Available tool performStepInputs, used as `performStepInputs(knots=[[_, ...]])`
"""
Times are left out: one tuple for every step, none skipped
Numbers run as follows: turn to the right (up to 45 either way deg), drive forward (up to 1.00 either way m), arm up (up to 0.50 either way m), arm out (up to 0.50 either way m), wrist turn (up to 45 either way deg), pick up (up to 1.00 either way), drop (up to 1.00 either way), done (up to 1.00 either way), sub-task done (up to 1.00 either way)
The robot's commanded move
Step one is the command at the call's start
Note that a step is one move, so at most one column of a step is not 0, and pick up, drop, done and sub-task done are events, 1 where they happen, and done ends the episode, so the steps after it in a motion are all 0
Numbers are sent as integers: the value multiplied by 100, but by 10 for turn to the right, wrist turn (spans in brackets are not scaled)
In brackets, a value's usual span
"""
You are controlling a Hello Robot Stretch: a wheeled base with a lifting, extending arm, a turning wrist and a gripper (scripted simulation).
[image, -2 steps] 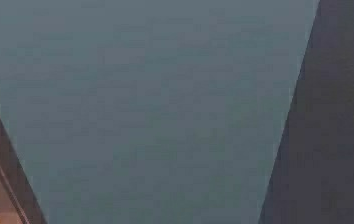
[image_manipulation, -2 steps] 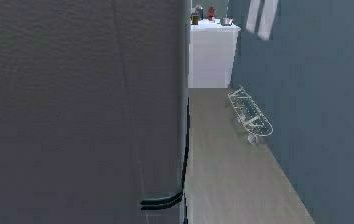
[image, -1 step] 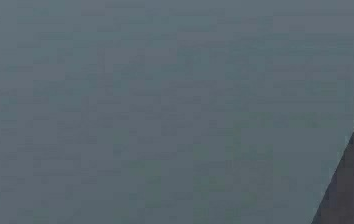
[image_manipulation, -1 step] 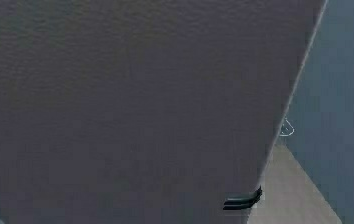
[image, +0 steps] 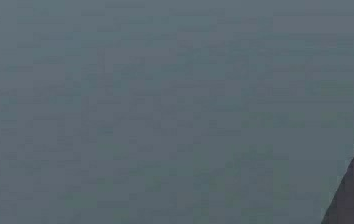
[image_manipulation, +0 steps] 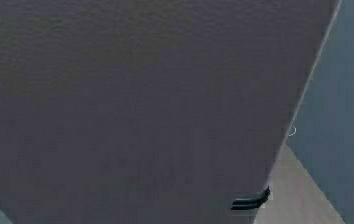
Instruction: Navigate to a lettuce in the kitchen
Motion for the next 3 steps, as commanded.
performStepInputs(knots=[[-450,0,0,0,0,0,0,0,0],[-450,0,0,0,0,0,0,0,0],[-450,0,0,0,0,0,0,0,0]])
